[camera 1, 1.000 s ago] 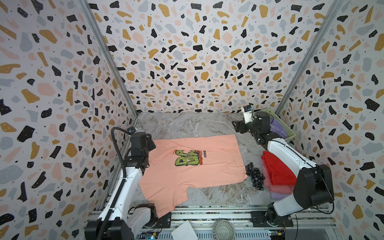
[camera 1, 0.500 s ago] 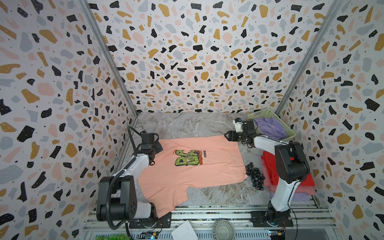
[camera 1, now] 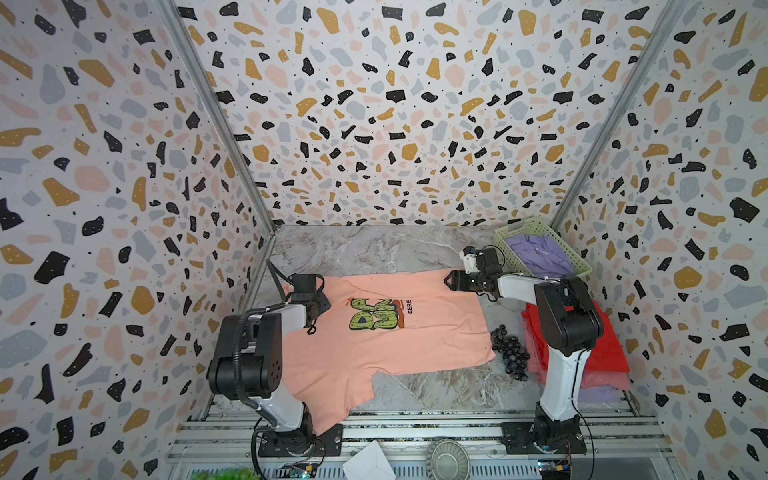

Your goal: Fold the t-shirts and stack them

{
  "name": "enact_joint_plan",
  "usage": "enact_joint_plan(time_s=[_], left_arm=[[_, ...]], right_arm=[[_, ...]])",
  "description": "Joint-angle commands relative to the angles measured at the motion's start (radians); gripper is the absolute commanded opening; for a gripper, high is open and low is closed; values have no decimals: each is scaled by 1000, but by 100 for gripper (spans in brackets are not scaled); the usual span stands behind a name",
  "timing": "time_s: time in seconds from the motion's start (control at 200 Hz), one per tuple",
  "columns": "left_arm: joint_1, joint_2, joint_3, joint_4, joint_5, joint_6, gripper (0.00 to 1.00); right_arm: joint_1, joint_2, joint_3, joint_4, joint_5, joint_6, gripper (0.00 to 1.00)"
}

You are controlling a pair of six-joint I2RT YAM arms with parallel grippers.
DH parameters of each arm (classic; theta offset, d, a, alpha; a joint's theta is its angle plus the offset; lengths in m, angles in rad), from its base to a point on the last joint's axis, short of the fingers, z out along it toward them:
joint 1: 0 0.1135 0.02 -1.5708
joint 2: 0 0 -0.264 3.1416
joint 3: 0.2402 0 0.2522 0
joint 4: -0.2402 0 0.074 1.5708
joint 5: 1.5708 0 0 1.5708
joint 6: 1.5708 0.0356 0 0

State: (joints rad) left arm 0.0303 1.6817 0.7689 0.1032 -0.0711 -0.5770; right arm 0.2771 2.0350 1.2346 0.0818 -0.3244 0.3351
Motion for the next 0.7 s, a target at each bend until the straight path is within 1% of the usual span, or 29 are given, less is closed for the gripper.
enact_joint_plan(time_s=[0.0, 0.115, 0.29, 0.335, 0.41, 0.486, 0.526, 0.631, 0.696], left_arm=[[-1, 118, 69, 4, -2, 5, 47], [-1, 233, 199, 0, 20, 30, 46], [-1, 410, 461, -63, 55, 56, 46], [0, 455, 524, -78, 68, 61, 46], [3, 499, 611, -94, 91, 66, 46], [6, 487, 646, -82, 106, 81, 46], [6, 458, 644, -66, 111, 95, 46], [6, 361, 621, -43, 139, 137, 48], [6, 299, 591, -49, 153, 145, 49]], right_arm=[[-14, 99, 61, -83, 53, 24, 70], [-32, 167, 151, -74, 83, 33, 70], [-51, 273, 347, -111, 143, 20, 70], [-57, 297, 384, -106, 141, 18, 71], [-71, 327, 438, -104, 96, 9, 71], [-79, 316, 447, -73, 67, -15, 71], [-79, 286, 422, -40, 74, -41, 71], [-73, 149, 301, 91, 104, -101, 75], [-70, 60, 234, 121, 130, -104, 76]])
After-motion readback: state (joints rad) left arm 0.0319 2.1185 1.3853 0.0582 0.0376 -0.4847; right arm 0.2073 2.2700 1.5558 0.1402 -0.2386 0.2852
